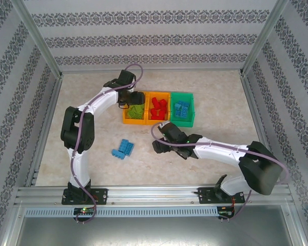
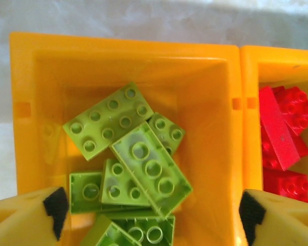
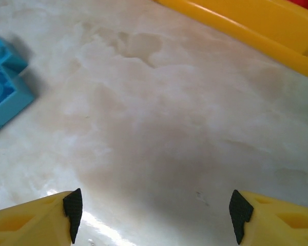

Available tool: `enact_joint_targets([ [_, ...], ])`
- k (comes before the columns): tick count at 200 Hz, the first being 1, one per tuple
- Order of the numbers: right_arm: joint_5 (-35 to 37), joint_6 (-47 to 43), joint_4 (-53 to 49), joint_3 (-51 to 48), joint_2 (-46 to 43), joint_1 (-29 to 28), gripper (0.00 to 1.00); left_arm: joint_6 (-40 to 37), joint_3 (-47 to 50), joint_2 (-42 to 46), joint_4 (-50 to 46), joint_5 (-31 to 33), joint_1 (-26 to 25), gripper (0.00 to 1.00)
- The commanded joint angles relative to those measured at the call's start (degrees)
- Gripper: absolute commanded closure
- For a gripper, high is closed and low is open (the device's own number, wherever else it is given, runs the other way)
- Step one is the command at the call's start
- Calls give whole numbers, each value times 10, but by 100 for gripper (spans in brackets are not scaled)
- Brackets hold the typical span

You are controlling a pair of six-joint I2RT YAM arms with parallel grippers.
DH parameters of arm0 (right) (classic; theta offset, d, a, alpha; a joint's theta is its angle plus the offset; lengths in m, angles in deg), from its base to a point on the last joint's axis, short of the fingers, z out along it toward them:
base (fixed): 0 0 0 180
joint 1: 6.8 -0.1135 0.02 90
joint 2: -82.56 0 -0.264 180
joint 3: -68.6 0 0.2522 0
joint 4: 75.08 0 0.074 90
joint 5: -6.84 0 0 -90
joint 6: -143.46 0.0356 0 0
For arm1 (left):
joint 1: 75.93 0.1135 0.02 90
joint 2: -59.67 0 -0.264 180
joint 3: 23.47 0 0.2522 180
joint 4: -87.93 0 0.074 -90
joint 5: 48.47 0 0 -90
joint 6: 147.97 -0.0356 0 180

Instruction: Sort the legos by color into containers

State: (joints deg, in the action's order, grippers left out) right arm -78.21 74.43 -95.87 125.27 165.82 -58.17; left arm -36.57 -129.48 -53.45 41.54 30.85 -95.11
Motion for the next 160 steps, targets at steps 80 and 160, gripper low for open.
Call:
enact_joint_targets([
  [80,-81,-204,52,160,194,-94,2,19,274,271,39,60,29,1],
  [160,-91,-248,41,217,267,-94,2,40,402,368,48,53,57,1],
])
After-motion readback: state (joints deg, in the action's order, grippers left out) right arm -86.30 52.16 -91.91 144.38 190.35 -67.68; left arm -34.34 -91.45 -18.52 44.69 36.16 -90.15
